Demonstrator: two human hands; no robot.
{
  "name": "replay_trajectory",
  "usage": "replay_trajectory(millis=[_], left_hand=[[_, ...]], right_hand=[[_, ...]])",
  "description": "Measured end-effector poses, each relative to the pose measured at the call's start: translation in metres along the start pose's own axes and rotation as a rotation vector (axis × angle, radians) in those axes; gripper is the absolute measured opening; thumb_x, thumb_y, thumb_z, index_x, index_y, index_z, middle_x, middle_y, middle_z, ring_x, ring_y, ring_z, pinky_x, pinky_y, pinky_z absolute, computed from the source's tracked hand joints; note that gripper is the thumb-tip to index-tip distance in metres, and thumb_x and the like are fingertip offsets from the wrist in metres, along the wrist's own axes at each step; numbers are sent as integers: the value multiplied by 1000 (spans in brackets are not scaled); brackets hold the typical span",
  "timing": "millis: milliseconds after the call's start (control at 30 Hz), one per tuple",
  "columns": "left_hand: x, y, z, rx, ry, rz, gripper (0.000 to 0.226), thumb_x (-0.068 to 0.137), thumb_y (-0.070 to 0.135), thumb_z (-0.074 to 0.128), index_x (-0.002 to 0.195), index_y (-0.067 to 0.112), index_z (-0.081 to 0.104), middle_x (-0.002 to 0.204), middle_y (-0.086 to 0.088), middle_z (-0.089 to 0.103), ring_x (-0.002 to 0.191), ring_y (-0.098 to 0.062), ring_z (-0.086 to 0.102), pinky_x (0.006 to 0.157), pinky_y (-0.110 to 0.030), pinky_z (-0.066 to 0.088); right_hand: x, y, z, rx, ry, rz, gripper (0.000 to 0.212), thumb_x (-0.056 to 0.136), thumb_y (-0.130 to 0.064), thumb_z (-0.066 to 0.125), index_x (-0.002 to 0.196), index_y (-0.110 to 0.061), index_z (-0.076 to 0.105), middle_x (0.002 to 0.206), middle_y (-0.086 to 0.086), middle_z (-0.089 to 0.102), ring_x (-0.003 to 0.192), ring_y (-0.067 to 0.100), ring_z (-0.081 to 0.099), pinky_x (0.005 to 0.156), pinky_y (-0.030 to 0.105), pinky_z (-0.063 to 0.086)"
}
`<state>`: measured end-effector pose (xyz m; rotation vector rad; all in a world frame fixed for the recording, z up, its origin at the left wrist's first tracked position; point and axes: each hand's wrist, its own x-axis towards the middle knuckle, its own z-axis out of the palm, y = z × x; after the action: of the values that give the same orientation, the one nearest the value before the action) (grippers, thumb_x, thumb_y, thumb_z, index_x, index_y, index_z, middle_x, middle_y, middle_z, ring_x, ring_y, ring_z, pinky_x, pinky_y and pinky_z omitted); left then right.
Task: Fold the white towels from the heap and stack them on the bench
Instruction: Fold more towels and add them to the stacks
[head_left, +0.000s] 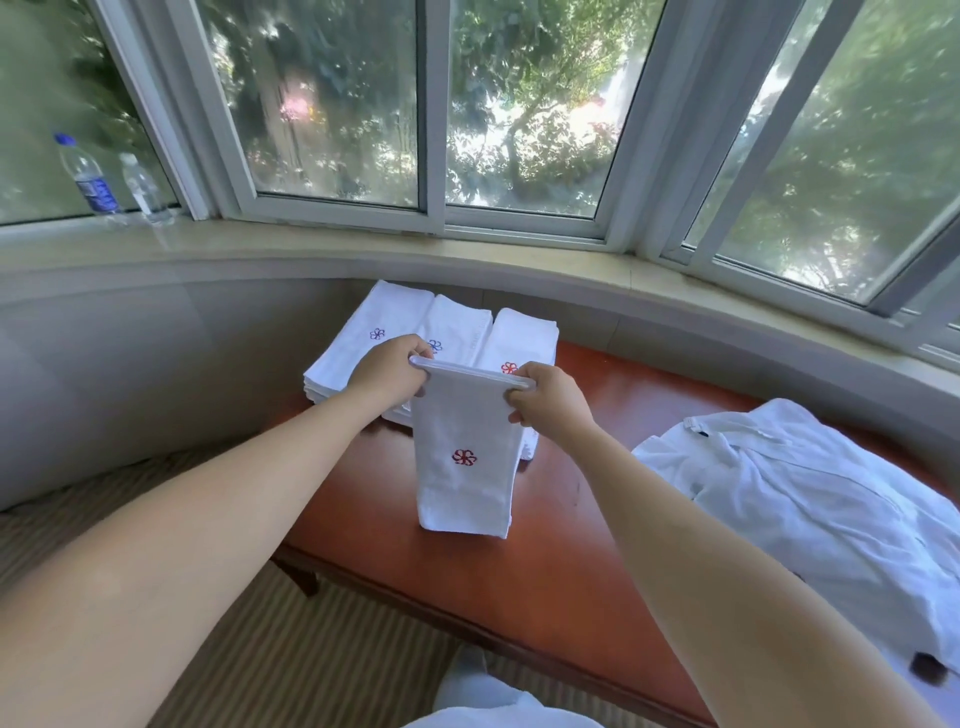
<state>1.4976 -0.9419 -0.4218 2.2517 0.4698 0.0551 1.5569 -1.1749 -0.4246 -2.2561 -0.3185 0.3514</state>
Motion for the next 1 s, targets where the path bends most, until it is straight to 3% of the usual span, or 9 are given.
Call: replay_trajectory(millis=[200, 367, 567, 667, 733, 833, 1000], left_hand=[[52, -12, -12, -58, -51, -31, 19, 85, 10, 59, 92, 27, 64, 92, 1, 74, 73, -13, 76, 79, -38, 60], [97, 1, -12, -53, -132, -4, 16, 85, 10, 64, 95, 23, 65, 96, -1, 72, 72, -15, 76, 68, -27, 56], [151, 27, 2, -15, -173, 43, 14, 83, 15, 66, 94, 24, 64, 96, -3, 72, 71, -14, 75, 70, -31, 57], [178, 43, 9, -17, -186, 66, 13, 82, 16, 65, 92, 25, 65, 90, 0, 73, 70, -13, 74, 78, -38, 62], [197, 53, 13, -18, -198, 88, 14, 81, 18, 64, 91, 26, 64, 87, 3, 73, 67, -10, 73, 76, -42, 61], [224, 67, 19, -9, -203, 147, 13, 81, 21, 64, 90, 30, 64, 78, 13, 70, 63, -3, 70, 60, -31, 50], [268, 79, 31, -34, -227, 207, 12, 84, 19, 64, 90, 29, 64, 86, 10, 73, 68, -6, 72, 65, -24, 47]], right_hand=[[57, -9, 5, 37, -55, 46, 17, 72, -19, 55, 85, -22, 66, 66, -7, 74, 59, 10, 74, 74, 36, 63], [98, -8, -5, 35, -29, 75, 13, 68, -25, 58, 78, -21, 66, 63, -9, 71, 53, 10, 71, 54, 24, 50], [140, -2, -29, -44, 144, 87, 14, 66, -32, 57, 74, -24, 65, 63, -5, 67, 64, 18, 66, 55, 27, 47], [159, -1, -38, -17, 214, 127, 12, 64, -31, 55, 72, -26, 62, 59, -9, 63, 60, 15, 60, 52, 25, 40], [174, 2, -44, -4, 252, 157, 9, 65, -29, 54, 71, -26, 60, 57, -10, 61, 58, 16, 57, 52, 25, 40], [197, 7, -51, 2, 311, 191, 11, 65, -29, 53, 73, -26, 60, 61, -5, 64, 58, 18, 56, 53, 27, 43], [228, 14, -59, -3, 366, 230, 11, 69, -30, 53, 77, -28, 60, 67, -6, 65, 63, 16, 59, 54, 27, 43]])
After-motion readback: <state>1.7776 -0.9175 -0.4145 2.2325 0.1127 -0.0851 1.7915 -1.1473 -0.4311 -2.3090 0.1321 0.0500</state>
